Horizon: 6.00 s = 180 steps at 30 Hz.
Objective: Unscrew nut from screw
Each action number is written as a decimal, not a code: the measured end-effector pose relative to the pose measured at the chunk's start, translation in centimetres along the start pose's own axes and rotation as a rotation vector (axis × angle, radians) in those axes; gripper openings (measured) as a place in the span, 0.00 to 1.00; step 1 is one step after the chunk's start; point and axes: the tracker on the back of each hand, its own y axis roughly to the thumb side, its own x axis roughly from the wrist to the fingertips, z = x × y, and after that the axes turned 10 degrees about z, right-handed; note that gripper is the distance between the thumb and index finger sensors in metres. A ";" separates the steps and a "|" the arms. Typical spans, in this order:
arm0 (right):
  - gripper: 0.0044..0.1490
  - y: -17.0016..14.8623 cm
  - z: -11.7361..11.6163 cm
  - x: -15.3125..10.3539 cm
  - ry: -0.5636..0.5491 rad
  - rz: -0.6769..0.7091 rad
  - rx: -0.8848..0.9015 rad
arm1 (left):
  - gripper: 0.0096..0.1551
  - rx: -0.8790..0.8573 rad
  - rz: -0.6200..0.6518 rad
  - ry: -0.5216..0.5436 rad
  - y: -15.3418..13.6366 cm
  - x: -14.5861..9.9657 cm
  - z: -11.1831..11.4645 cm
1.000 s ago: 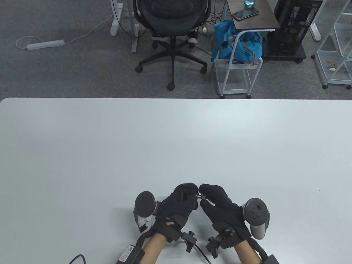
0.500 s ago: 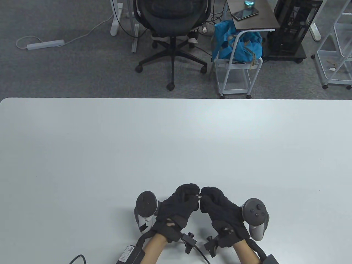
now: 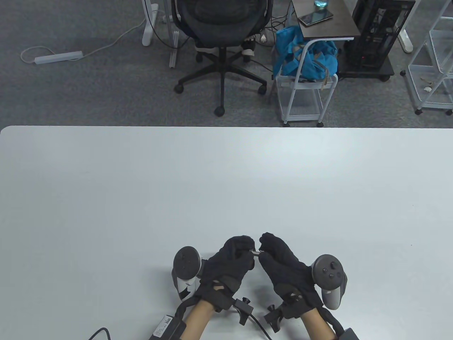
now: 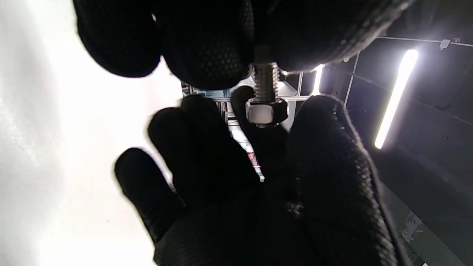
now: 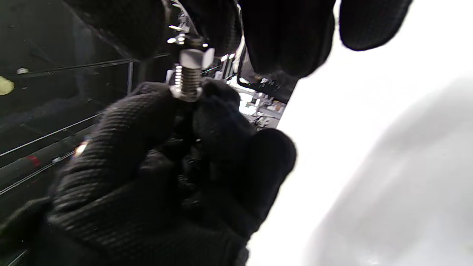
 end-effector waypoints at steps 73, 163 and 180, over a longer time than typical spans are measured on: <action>0.42 0.0 0.3 0.3 0.040 0.047 0.089 | 0.26 -0.028 -0.006 0.009 0.2 0.1 -0.5; 0.49 -0.3 0.3 0.0 0.037 -0.001 -0.020 | 0.26 0.005 0.083 -0.045 0.5 0.2 -0.2; 0.32 1.3 0.5 0.0 -0.047 0.146 -0.022 | 0.28 0.036 0.064 -0.066 0.7 0.2 0.1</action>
